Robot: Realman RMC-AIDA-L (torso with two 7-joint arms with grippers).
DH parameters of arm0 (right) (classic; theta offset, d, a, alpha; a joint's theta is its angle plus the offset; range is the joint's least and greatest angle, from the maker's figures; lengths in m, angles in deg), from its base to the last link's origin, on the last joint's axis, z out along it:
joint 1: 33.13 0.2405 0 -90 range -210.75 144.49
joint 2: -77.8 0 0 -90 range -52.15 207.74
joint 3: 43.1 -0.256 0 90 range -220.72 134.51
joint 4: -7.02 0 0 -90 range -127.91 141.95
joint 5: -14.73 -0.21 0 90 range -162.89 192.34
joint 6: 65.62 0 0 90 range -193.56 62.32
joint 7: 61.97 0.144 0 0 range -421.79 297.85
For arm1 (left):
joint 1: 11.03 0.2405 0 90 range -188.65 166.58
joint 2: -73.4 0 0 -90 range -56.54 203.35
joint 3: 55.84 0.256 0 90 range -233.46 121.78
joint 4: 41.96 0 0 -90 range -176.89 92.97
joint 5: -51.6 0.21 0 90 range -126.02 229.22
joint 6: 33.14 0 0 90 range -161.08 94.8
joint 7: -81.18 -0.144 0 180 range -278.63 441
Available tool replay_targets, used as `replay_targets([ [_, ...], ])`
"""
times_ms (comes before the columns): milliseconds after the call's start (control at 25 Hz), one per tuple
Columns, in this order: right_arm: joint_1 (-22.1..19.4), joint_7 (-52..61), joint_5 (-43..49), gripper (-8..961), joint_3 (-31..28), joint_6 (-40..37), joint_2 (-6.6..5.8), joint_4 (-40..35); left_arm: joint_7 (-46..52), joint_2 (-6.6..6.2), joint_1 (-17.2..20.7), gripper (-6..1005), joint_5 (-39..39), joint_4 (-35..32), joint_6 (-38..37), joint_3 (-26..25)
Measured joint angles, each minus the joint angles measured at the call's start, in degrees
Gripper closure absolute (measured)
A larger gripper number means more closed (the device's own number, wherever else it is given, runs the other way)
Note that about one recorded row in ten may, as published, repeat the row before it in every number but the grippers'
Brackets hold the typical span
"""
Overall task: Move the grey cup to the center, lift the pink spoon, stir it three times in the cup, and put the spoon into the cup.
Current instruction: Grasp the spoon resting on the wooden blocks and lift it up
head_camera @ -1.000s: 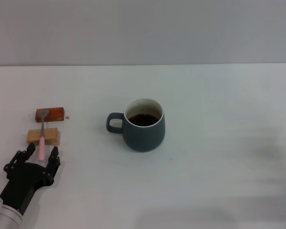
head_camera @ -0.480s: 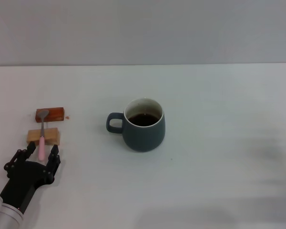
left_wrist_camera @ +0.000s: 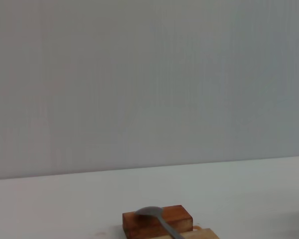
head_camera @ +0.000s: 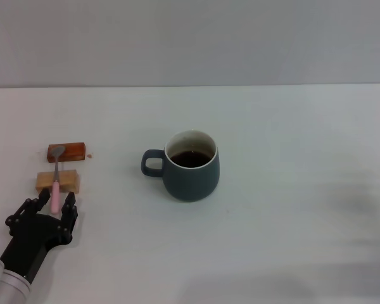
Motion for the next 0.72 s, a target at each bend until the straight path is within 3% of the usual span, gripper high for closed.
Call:
replay_targets([
  [480, -0.9, 0.0, 0.0, 953, 0.1, -0.7, 0.00, 0.6, 0.0, 0.04, -0.1, 530, -0.6, -0.1, 0.7, 0.0],
  [720, -1.0, 0.0, 0.0, 953, 0.1, -0.9, 0.00, 0.6, 0.0, -0.02, 0.0, 591, -0.7, 0.0, 0.7, 0.1],
])
